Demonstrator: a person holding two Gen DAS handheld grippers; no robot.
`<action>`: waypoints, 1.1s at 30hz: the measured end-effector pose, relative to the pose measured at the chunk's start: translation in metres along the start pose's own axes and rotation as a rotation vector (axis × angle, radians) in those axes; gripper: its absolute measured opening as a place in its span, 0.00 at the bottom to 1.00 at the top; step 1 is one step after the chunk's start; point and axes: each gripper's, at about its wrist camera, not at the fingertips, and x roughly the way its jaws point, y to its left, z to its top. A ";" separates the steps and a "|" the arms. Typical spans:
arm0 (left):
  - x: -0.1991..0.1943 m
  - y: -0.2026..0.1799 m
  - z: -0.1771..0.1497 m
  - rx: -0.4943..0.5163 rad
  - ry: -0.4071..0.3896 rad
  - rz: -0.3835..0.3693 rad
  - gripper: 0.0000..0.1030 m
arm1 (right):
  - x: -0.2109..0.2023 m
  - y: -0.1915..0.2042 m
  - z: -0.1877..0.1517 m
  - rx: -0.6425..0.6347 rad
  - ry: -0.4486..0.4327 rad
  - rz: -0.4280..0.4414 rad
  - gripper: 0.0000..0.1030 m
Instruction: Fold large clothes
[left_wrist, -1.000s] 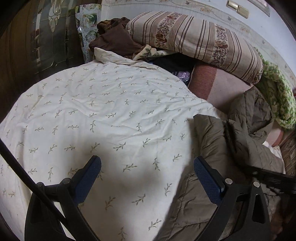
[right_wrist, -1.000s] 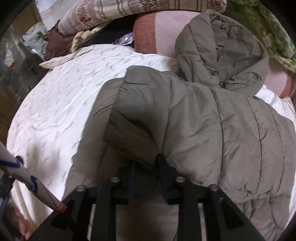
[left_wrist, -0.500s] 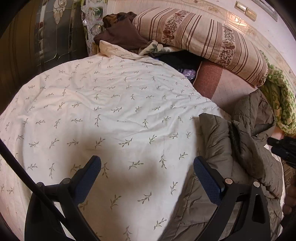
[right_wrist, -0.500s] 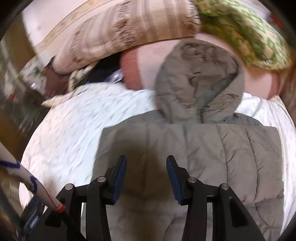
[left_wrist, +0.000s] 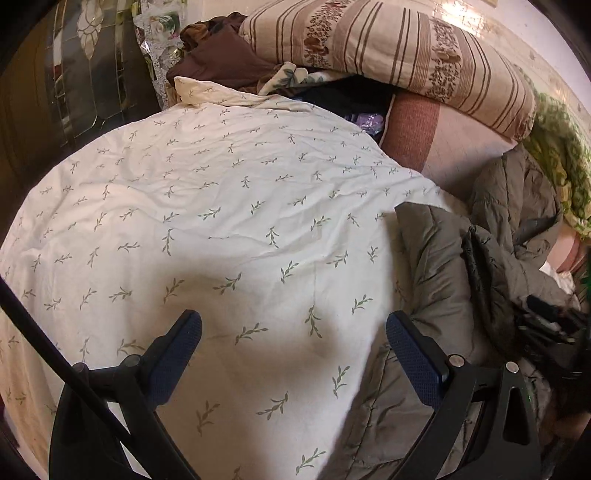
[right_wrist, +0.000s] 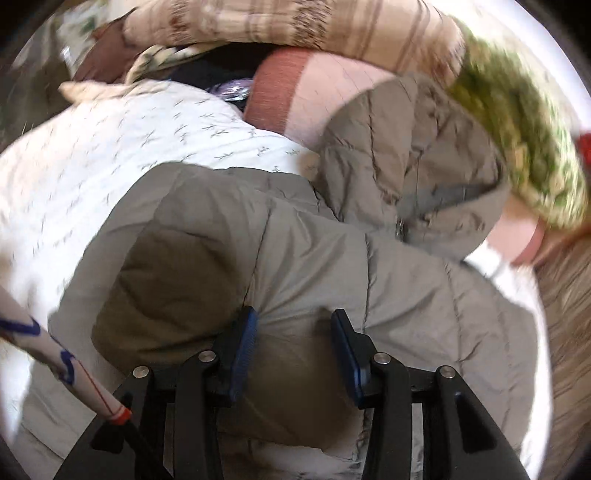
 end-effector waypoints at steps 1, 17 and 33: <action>0.000 -0.001 0.000 0.005 -0.002 0.007 0.97 | -0.005 -0.003 -0.001 0.002 -0.007 0.013 0.45; 0.012 -0.014 -0.002 0.021 0.001 0.026 0.97 | 0.005 0.002 0.001 0.068 -0.043 0.112 0.54; 0.010 -0.040 -0.027 0.133 0.015 0.031 0.97 | -0.137 -0.070 -0.112 0.227 -0.033 0.039 0.62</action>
